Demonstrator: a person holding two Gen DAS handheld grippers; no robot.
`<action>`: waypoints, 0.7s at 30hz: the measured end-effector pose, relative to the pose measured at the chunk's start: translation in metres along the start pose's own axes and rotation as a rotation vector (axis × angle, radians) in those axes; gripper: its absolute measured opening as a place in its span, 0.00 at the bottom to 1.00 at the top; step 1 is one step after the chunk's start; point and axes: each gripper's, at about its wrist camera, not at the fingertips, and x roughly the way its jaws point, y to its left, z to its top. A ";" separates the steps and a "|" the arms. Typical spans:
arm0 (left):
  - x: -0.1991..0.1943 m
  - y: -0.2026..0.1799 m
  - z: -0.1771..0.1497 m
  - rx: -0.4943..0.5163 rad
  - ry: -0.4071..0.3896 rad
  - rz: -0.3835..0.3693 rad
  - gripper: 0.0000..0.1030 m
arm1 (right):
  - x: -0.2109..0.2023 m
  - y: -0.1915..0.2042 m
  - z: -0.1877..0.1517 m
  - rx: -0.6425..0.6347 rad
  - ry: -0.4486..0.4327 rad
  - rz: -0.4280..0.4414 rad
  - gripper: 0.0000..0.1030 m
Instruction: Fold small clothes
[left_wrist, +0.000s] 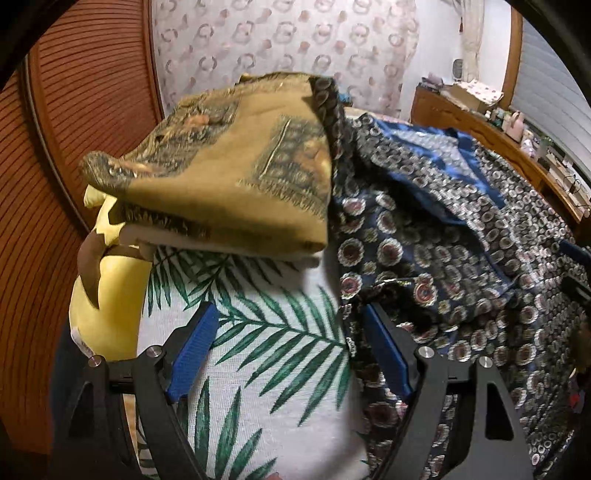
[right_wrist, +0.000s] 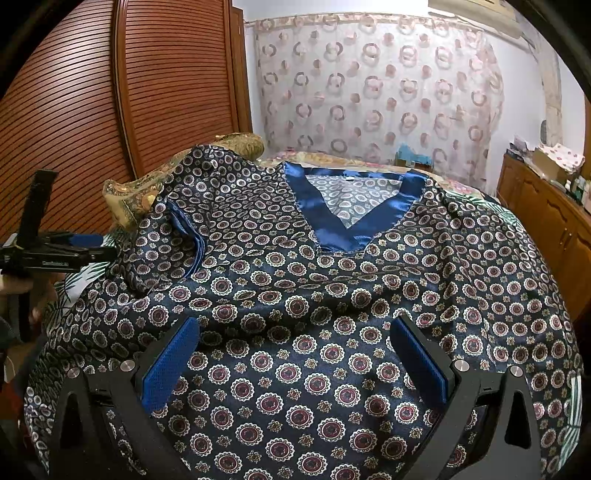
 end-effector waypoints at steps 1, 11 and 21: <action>0.002 0.000 -0.001 0.002 0.002 -0.002 0.79 | 0.000 0.001 0.001 -0.007 0.004 0.001 1.00; 0.005 0.003 0.001 -0.005 -0.005 0.005 0.88 | 0.002 0.010 0.035 -0.029 -0.005 0.084 1.00; 0.005 0.004 0.000 -0.008 -0.011 0.004 0.88 | 0.073 0.037 0.090 -0.073 0.078 0.215 0.94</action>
